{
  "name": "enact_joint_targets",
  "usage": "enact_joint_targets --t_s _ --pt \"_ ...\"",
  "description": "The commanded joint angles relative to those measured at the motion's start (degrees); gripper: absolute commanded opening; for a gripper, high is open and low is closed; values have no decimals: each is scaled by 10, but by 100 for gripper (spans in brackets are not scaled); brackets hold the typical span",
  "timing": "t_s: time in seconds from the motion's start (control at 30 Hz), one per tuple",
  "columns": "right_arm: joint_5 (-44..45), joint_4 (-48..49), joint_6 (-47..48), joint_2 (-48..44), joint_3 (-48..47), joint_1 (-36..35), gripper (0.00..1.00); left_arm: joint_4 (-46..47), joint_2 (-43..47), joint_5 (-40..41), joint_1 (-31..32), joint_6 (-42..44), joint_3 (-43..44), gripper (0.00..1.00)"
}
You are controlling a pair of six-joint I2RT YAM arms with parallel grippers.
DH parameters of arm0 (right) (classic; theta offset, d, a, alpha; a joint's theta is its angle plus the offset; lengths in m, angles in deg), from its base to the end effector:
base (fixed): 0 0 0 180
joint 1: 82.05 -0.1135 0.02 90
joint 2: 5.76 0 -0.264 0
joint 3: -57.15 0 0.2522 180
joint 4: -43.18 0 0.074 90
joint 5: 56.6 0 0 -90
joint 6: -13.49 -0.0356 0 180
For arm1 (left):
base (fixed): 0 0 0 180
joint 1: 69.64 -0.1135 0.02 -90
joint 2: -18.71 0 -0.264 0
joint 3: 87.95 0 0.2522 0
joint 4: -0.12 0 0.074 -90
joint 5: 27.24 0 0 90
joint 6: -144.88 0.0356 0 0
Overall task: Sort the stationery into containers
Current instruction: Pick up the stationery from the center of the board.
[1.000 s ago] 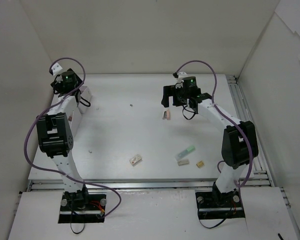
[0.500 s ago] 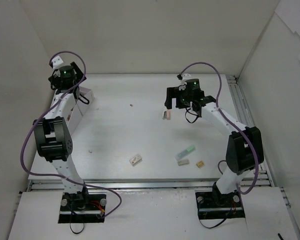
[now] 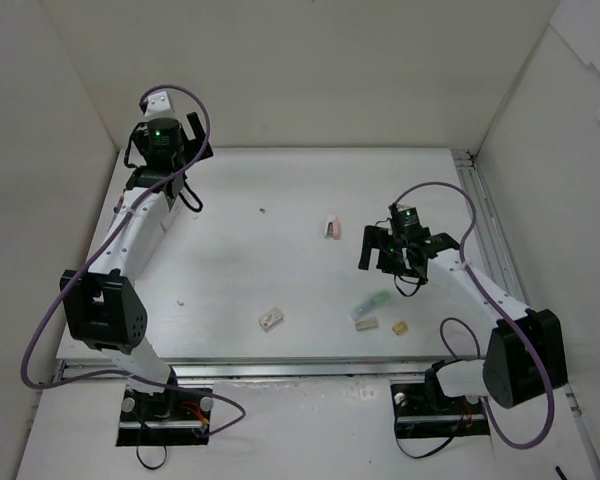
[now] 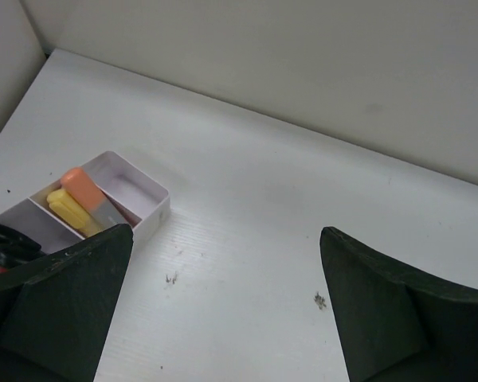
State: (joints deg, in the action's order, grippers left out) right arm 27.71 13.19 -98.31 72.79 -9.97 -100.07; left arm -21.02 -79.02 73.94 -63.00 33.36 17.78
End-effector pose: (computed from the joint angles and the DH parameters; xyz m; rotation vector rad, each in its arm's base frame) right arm 0.2812 0.0952 0.2499 0.0247 2.3351 0.4679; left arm 0.4094 -0.0407 0.3854 -0.3704 1.7606 -0.1760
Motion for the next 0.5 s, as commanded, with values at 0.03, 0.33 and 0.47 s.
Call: enact_joint_targets --t_s 0.03,0.33,0.47 --pt "31 -83 -111 -85 71 -3 98 -24 84 1 30 3 -49 100" --pt "7 -87 -134 -47 97 -11 98 -61 148 32 101 -19 -132 99" --pt "-11 -54 -133 21 71 -22 95 -66 157 31 127 -21 -151 100"
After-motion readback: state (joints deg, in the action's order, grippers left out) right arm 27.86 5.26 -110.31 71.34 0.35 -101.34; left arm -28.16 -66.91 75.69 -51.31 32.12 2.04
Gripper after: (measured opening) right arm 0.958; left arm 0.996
